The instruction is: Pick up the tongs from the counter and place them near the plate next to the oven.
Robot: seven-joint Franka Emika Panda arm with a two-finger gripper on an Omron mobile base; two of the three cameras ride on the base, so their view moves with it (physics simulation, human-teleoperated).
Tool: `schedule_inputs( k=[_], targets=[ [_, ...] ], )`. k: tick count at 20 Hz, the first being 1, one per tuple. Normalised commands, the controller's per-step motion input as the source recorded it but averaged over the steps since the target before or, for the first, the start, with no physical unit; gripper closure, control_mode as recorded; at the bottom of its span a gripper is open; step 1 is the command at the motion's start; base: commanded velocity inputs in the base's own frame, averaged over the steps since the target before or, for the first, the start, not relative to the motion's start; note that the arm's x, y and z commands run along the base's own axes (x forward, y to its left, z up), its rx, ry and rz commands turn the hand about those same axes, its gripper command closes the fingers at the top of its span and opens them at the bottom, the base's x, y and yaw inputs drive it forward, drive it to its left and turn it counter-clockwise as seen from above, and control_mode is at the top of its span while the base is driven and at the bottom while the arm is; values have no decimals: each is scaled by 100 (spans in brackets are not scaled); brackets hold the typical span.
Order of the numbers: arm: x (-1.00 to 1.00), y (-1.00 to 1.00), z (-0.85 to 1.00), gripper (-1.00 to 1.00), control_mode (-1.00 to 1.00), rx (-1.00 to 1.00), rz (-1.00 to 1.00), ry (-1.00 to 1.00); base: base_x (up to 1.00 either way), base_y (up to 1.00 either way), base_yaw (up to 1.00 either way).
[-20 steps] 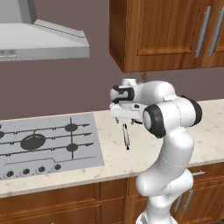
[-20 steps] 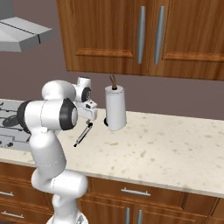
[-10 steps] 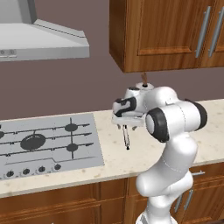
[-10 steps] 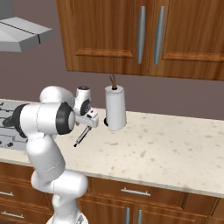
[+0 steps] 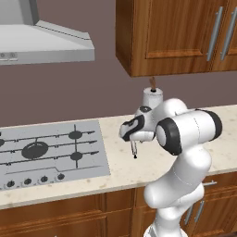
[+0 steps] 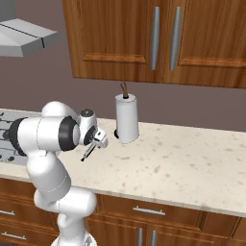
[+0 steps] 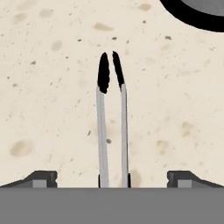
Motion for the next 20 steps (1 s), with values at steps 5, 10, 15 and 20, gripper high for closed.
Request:
schedule_inputs(
  k=[5,10,15,20],
  targets=[
    [9,2,-29,-100,-100,0,0,-5,0,0,0],
    [14,7,-19,-100,-100,0,0,0,0,0,0],
    [16,15,-10,100,-100,-1,0,1,0,0,0],
    [5,16,-21,100,-100,-3,0,1,0,0,0]
  ],
)
